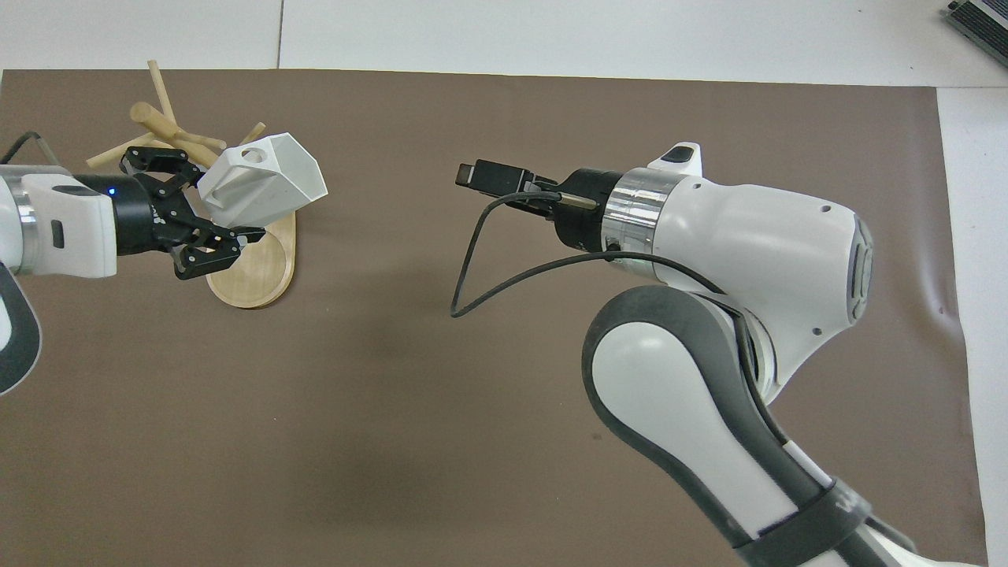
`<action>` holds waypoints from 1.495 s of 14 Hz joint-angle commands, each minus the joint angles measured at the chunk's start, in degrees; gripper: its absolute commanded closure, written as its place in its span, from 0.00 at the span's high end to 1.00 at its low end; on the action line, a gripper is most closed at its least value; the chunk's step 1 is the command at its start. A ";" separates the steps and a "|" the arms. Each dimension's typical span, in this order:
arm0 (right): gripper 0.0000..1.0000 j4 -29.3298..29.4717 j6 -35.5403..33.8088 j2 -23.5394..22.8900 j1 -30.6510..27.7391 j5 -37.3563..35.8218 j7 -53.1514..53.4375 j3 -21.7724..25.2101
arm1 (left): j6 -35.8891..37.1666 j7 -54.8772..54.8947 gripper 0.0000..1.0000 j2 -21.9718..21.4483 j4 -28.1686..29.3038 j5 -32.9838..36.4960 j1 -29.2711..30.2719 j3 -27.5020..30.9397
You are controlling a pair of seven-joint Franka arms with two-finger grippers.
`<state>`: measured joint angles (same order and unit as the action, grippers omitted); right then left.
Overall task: Hang cup on rack
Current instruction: 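Raise the cup over the rack while the right gripper withdraws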
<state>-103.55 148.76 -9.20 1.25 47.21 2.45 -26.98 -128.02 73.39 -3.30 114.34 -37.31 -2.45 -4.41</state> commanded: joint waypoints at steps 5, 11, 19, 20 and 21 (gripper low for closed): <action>1.00 -0.78 -10.40 2.69 -0.64 -12.01 -17.73 8.95 | -4.87 -21.13 0.00 -2.42 3.44 11.88 -2.63 0.19; 1.00 0.54 -21.57 3.92 -0.55 -30.49 -19.50 14.67 | -12.22 -24.60 0.00 -2.15 5.36 15.60 -3.08 0.01; 1.00 1.24 -29.93 5.77 -0.37 -40.80 -24.59 29.78 | -24.99 -34.88 0.00 -0.40 10.56 15.60 -4.40 -0.07; 1.00 1.24 -31.42 5.77 -0.46 -40.80 -25.64 30.67 | -25.95 -35.76 0.00 0.30 10.56 15.51 -4.40 -0.07; 1.00 1.24 -33.52 5.86 -0.37 -40.88 -26.35 31.63 | -26.83 -36.64 0.00 1.18 10.56 15.60 -4.31 -0.07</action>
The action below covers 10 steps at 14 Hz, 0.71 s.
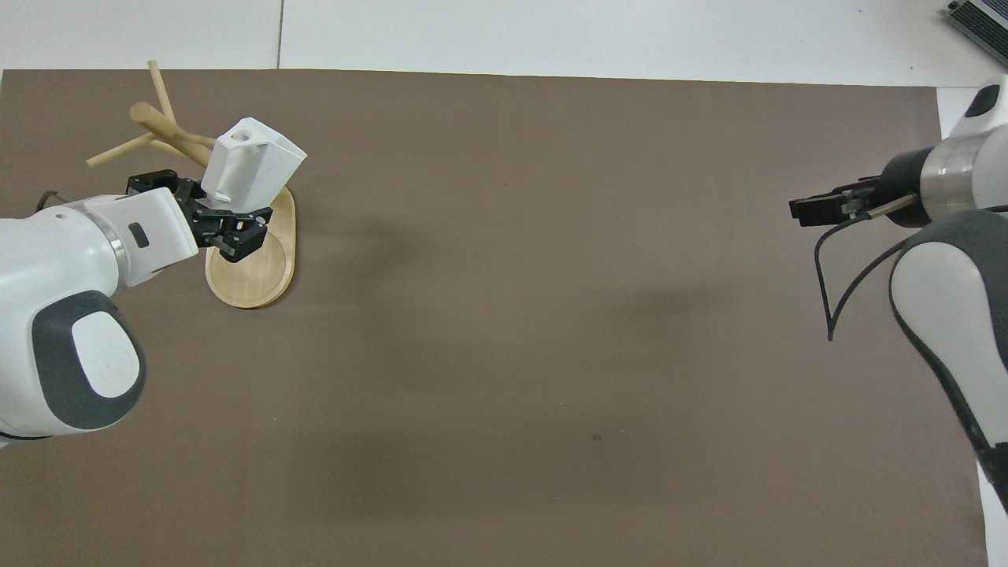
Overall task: Hang cup on rack
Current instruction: 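Raise the cup over the rack while the right gripper withdraws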
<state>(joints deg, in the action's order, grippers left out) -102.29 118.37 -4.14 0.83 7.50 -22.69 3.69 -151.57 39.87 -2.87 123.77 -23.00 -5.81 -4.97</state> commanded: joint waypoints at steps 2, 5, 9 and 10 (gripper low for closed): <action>1.00 0.07 -5.86 0.89 -0.04 -2.82 -1.04 2.11 | -5.74 -3.40 0.00 1.63 1.13 1.20 -0.96 0.49; 1.00 0.25 -7.44 0.89 0.04 -4.25 0.80 4.83 | -6.11 -4.71 0.00 2.16 1.13 1.20 -1.05 0.49; 1.00 5.94 -14.64 0.71 0.05 -4.51 7.47 5.54 | -7.95 -9.10 0.00 3.13 1.13 1.20 -1.14 0.49; 1.00 7.70 -17.10 0.71 0.05 -4.51 8.27 5.54 | -8.04 -11.20 0.00 3.22 1.04 1.20 -1.40 0.49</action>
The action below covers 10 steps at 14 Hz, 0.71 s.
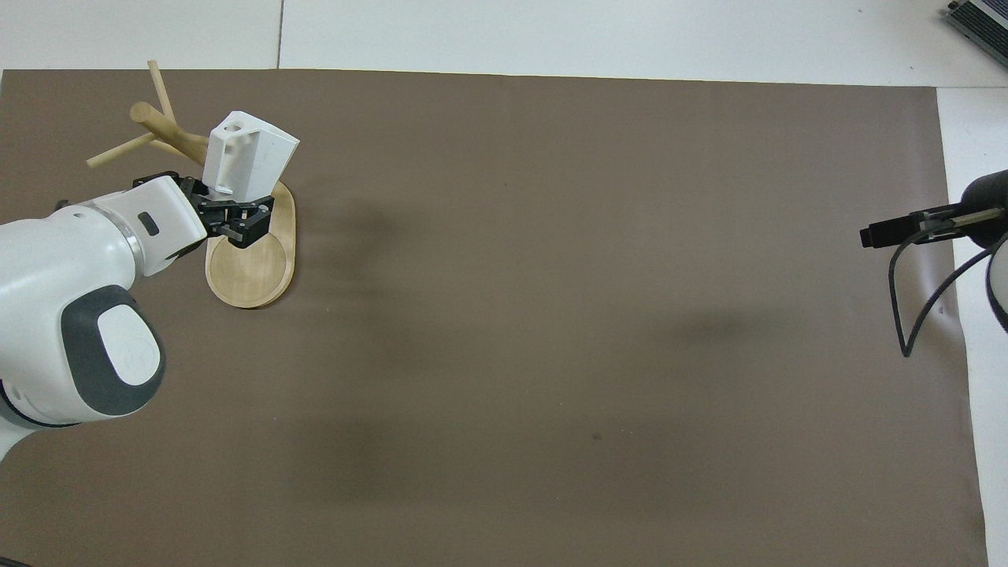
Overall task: Hang cup on rack
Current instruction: 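Raise the cup over the rack while the right gripper withdraws, then lower the cup's handle onto a rack peg with the left gripper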
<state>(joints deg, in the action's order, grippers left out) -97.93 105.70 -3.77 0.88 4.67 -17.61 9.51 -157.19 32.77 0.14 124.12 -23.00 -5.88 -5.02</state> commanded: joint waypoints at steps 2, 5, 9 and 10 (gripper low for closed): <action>1.00 6.68 -8.39 0.26 0.17 -1.68 4.68 -0.37 | -2.51 -5.26 0.00 0.30 0.42 1.11 -1.77 0.54; 1.00 9.59 -14.19 0.52 0.53 -0.98 7.48 -0.81 | -3.83 -5.44 0.00 1.18 0.51 1.11 -1.16 0.62; 1.00 9.86 -18.15 3.94 0.53 -1.24 10.14 -0.90 | -3.48 -7.18 0.00 1.44 0.16 1.11 -0.63 0.62; 1.00 9.43 -19.03 4.56 0.27 -1.24 10.31 -0.81 | -3.30 -8.15 0.00 1.44 0.16 1.11 -0.63 0.71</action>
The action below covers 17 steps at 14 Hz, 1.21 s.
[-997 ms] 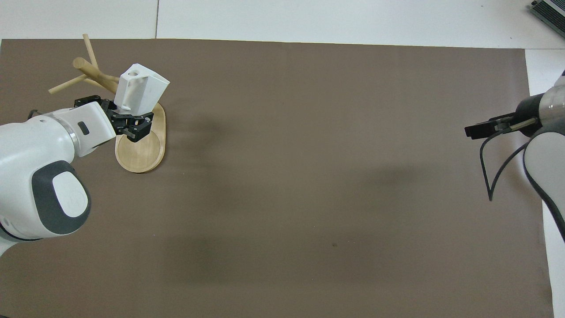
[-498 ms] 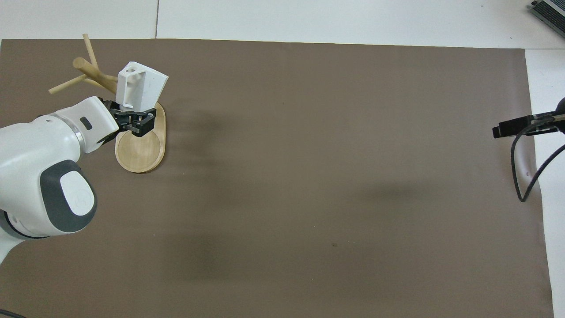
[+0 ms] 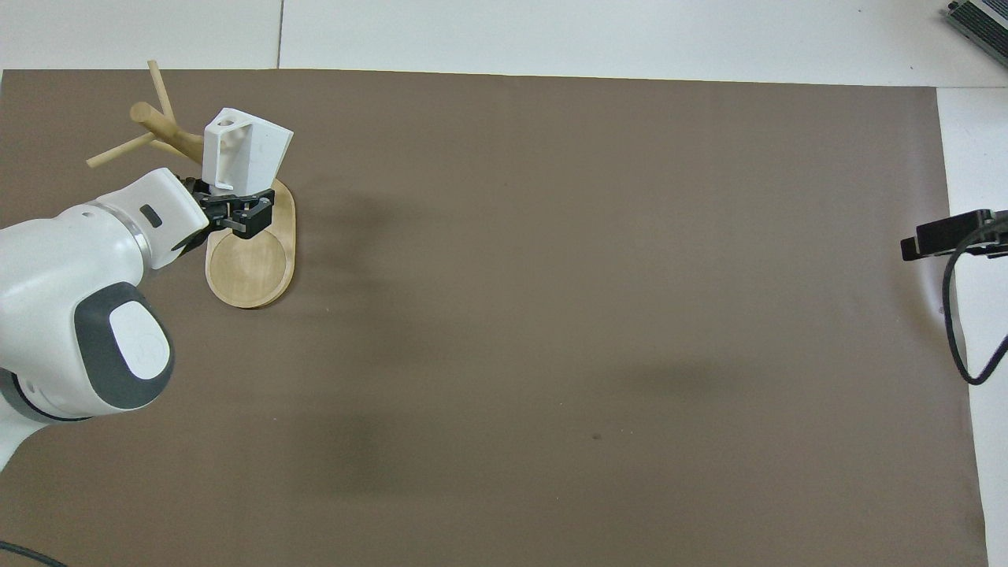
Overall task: Hang cup on rack
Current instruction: 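Lower the cup's handle onto a rack peg with the left gripper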
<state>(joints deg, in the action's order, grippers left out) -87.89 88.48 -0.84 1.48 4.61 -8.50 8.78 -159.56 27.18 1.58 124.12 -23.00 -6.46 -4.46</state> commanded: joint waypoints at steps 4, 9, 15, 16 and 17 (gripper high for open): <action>1.00 -2.02 -2.35 2.86 -0.78 -1.18 1.12 0.01 | -0.57 -6.25 0.00 -0.09 0.16 1.11 -0.04 0.16; 1.00 -11.68 9.75 6.37 -0.25 -1.44 2.78 -0.34 | 2.41 -8.46 0.00 -0.27 -0.10 1.11 0.84 0.33; 1.00 -12.22 11.97 5.50 0.01 -1.53 4.28 -0.34 | 4.42 -8.64 0.00 -0.53 -0.19 0.76 2.16 0.33; 1.00 -12.66 12.59 5.50 0.01 -1.53 4.54 -0.34 | 5.92 -9.42 0.00 -0.70 -0.28 0.67 2.24 0.33; 1.00 -12.83 13.11 5.58 0.01 -1.53 5.07 -0.34 | 6.80 -11.26 0.00 -0.79 -0.37 0.41 2.16 0.51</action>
<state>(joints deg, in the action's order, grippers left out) -98.42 99.44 3.51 1.38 4.61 -5.65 8.81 -155.61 18.69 1.65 124.02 -23.03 -4.76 -3.96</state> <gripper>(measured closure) 0.000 0.273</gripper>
